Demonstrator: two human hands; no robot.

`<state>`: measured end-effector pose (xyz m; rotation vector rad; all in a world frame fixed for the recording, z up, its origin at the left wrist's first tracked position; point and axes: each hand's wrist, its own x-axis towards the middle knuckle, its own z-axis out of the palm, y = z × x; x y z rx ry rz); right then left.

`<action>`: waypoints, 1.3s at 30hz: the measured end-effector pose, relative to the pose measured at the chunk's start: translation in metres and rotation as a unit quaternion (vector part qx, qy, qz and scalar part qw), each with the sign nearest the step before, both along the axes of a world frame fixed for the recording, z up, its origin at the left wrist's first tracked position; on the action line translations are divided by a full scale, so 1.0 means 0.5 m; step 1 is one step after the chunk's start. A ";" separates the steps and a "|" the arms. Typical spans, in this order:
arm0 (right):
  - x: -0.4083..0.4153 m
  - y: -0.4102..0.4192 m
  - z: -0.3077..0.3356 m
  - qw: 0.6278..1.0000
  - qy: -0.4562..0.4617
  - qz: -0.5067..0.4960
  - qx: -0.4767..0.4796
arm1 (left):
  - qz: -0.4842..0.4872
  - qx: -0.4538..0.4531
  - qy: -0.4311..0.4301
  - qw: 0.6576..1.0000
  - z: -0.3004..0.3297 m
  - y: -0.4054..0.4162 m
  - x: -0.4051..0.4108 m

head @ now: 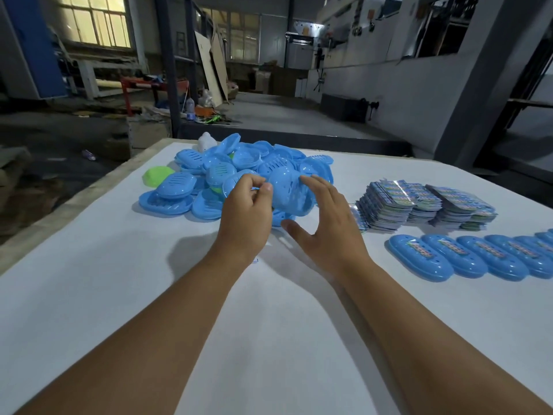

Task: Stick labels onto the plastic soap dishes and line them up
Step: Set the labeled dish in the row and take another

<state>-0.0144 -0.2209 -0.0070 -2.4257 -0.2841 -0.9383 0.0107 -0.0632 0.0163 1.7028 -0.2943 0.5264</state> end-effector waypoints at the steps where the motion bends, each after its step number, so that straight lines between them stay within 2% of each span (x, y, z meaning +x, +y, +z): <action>1: 0.000 0.001 0.000 1.000 -0.003 0.008 0.009 | -0.019 -0.042 0.038 0.998 0.001 0.001 0.002; 4: -0.002 -0.001 -0.003 0.999 0.002 0.025 0.036 | -0.062 -0.117 0.133 0.982 0.002 0.004 0.008; 7: -0.005 -0.012 -0.002 0.995 0.044 0.052 0.074 | -0.087 -0.154 0.176 0.968 0.006 0.011 0.011; 8: -0.007 -0.019 0.001 0.991 0.067 0.063 0.093 | -0.076 -0.129 0.174 0.973 0.006 0.014 0.011; 10: -0.012 -0.035 0.009 0.983 0.116 0.084 0.115 | -0.006 0.024 0.130 0.991 0.001 0.024 0.011; 12: -0.018 -0.051 0.011 0.974 0.164 0.102 0.115 | 0.090 0.192 0.065 0.975 -0.009 0.032 0.005; 13: -0.022 -0.056 0.012 0.971 0.185 0.109 0.107 | 0.114 0.239 0.039 0.964 -0.011 0.034 -0.001; 15: -0.028 -0.058 0.013 0.965 0.221 0.117 0.075 | 0.094 0.261 0.003 0.961 -0.013 0.035 -0.007; 17: -0.030 -0.058 0.012 0.962 0.242 0.116 0.049 | 0.012 0.271 -0.025 0.962 -0.018 0.033 -0.010; 21: -0.027 -0.062 0.004 0.955 0.269 0.113 0.047 | -0.107 0.368 -0.043 0.923 -0.028 0.033 -0.012; 24: -0.030 -0.062 0.003 0.955 0.282 0.086 0.027 | -0.124 0.389 -0.026 0.913 -0.034 0.034 -0.011; 27: -0.039 -0.065 0.011 0.944 0.310 0.091 0.069 | -0.125 0.397 -0.022 0.909 -0.035 0.039 -0.010; 30: -0.029 -0.081 0.014 0.959 0.254 0.013 0.123 | -0.127 0.400 -0.025 0.907 -0.032 0.040 -0.010; 32: -0.013 -0.107 0.013 0.966 0.215 -0.104 0.099 | -0.129 0.397 -0.020 0.908 -0.032 0.040 -0.011; 34: -0.004 -0.125 0.007 0.955 0.227 -0.181 0.054 | -0.129 0.396 -0.014 0.909 -0.033 0.040 -0.011; 39: 0.005 -0.128 -0.001 0.947 0.228 -0.222 0.037 | -0.115 0.396 -0.016 0.911 -0.036 0.036 -0.011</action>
